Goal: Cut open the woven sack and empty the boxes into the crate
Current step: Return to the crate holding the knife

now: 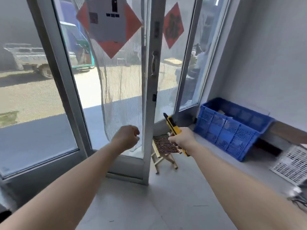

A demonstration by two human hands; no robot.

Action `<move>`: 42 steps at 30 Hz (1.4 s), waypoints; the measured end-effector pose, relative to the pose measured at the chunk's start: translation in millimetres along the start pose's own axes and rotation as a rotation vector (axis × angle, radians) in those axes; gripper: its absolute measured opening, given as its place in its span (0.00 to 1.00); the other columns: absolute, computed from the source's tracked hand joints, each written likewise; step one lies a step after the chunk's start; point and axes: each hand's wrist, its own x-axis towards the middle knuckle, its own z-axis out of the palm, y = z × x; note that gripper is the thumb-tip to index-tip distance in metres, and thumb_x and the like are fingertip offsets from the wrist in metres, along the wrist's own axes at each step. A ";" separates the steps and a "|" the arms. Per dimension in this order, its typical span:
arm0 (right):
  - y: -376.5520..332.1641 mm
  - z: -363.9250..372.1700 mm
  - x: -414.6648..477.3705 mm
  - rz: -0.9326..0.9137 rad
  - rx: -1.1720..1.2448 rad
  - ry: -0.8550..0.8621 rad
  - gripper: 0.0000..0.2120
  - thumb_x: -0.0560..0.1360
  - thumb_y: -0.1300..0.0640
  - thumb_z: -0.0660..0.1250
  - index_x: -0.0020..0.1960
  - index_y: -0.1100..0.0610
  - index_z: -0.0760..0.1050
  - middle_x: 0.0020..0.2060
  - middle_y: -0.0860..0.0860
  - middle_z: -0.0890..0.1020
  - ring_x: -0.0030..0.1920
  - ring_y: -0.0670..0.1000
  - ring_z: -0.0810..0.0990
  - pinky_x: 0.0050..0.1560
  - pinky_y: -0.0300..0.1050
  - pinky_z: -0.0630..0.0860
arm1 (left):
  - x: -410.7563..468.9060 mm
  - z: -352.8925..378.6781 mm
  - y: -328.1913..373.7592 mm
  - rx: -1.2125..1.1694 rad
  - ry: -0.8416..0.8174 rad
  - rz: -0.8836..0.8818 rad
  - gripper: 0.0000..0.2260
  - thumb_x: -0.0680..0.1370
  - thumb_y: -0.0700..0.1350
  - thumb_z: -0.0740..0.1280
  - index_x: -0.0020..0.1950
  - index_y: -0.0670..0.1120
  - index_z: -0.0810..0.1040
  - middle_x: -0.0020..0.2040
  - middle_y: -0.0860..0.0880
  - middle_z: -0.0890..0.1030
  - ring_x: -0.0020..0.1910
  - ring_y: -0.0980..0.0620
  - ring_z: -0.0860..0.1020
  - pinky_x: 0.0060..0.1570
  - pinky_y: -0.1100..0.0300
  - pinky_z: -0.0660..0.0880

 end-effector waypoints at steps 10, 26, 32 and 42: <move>57.8 -85.7 26.8 0.176 0.034 0.182 0.01 0.73 0.62 0.69 0.44 0.58 0.78 0.36 0.55 0.81 0.36 0.51 0.78 0.45 0.49 0.81 | 71.0 63.3 87.0 0.049 -0.113 0.245 0.11 0.76 0.40 0.65 0.56 0.45 0.82 0.55 0.46 0.83 0.54 0.47 0.80 0.58 0.52 0.77; 135.5 -204.6 69.7 0.462 0.420 0.433 0.16 0.76 0.48 0.60 0.53 0.61 0.68 0.35 0.58 0.75 0.29 0.51 0.68 0.29 0.41 0.65 | 160.7 175.2 234.0 0.054 -0.355 0.556 0.12 0.77 0.43 0.66 0.60 0.45 0.80 0.58 0.46 0.81 0.56 0.47 0.79 0.59 0.54 0.75; 182.3 -256.2 88.0 0.474 0.436 0.470 0.18 0.79 0.48 0.57 0.58 0.62 0.69 0.37 0.58 0.75 0.31 0.50 0.69 0.30 0.41 0.67 | 176.1 223.0 302.2 0.062 -0.397 0.625 0.12 0.77 0.42 0.67 0.60 0.44 0.80 0.57 0.46 0.81 0.56 0.47 0.79 0.57 0.56 0.74; 267.6 -378.0 129.0 0.493 0.442 0.491 0.09 0.79 0.54 0.60 0.46 0.60 0.71 0.36 0.56 0.74 0.31 0.51 0.72 0.30 0.43 0.66 | 213.5 312.9 432.9 0.060 -0.433 0.692 0.11 0.77 0.43 0.67 0.59 0.45 0.81 0.57 0.46 0.81 0.54 0.47 0.79 0.55 0.56 0.76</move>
